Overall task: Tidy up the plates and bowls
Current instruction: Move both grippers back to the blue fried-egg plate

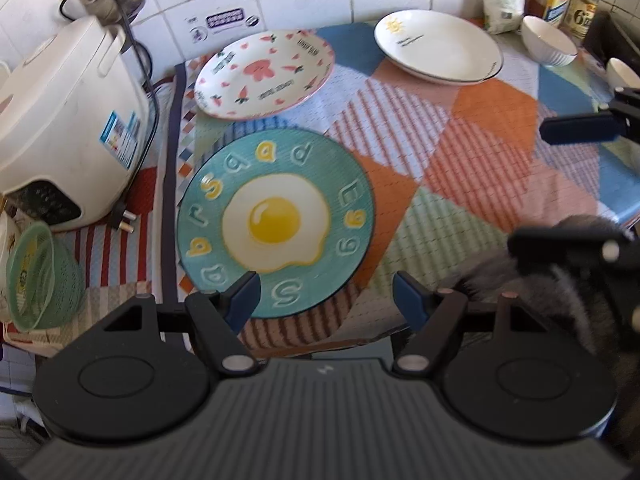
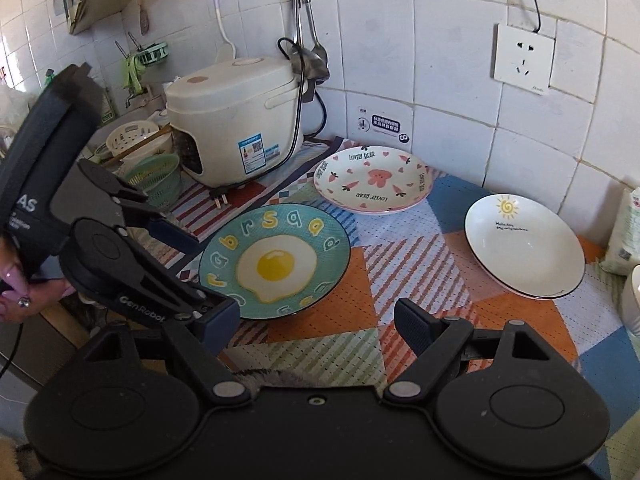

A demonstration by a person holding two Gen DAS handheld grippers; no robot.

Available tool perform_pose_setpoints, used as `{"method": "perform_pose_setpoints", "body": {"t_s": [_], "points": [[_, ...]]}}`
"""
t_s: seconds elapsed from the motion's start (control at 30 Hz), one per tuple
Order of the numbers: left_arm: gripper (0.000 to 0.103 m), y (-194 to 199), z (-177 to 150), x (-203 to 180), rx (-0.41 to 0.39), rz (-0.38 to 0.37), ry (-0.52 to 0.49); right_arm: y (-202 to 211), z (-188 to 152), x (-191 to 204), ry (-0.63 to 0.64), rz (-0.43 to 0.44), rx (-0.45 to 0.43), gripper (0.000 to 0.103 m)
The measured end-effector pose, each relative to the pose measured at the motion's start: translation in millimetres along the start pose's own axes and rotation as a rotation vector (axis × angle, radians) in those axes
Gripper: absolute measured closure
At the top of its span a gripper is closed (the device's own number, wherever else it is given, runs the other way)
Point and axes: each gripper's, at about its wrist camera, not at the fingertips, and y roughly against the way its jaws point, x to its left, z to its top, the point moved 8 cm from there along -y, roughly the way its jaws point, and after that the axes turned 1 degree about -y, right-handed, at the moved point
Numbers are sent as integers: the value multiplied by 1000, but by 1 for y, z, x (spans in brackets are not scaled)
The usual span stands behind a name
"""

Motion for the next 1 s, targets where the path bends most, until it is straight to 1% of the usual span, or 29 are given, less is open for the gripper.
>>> {"method": "perform_pose_setpoints", "body": {"t_s": [0.1, 0.17, 0.27, 0.33, 0.43, 0.53, 0.7, 0.83, 0.97, 1.0], "points": [[31, -7, -8, 8, 4, 5, 19, -11, 1, -3, -17, 24, 9, 16], [31, -10, -11, 12, -13, 6, 5, -18, 3, -6, -29, 27, -14, 16], [31, -16, -15, 17, -29, 37, 2, -25, 9, -14, -34, -35, -114, 16], [31, -20, -16, 22, -28, 31, 16, -35, 12, -18, -19, -44, -115, 16], [31, -27, -18, 30, -19, 12, 58, -49, 15, -21, -16, -11, -77, 16], [31, -34, -21, 43, -2, 16, 80, -65, 16, -21, -20, 51, -22, 16], [31, -48, -27, 73, 20, 34, 161, -95, 14, -25, -95, 117, 71, 17], [31, -61, -35, 91, 46, 24, 214, -118, 11, -29, -158, 142, 147, 17], [33, -73, -40, 99, 60, -37, 250, -142, 6, -40, -268, 120, 196, 20], [33, -76, -40, 100, 62, -44, 257, -148, 5, -43, -304, 133, 210, 23]]}}
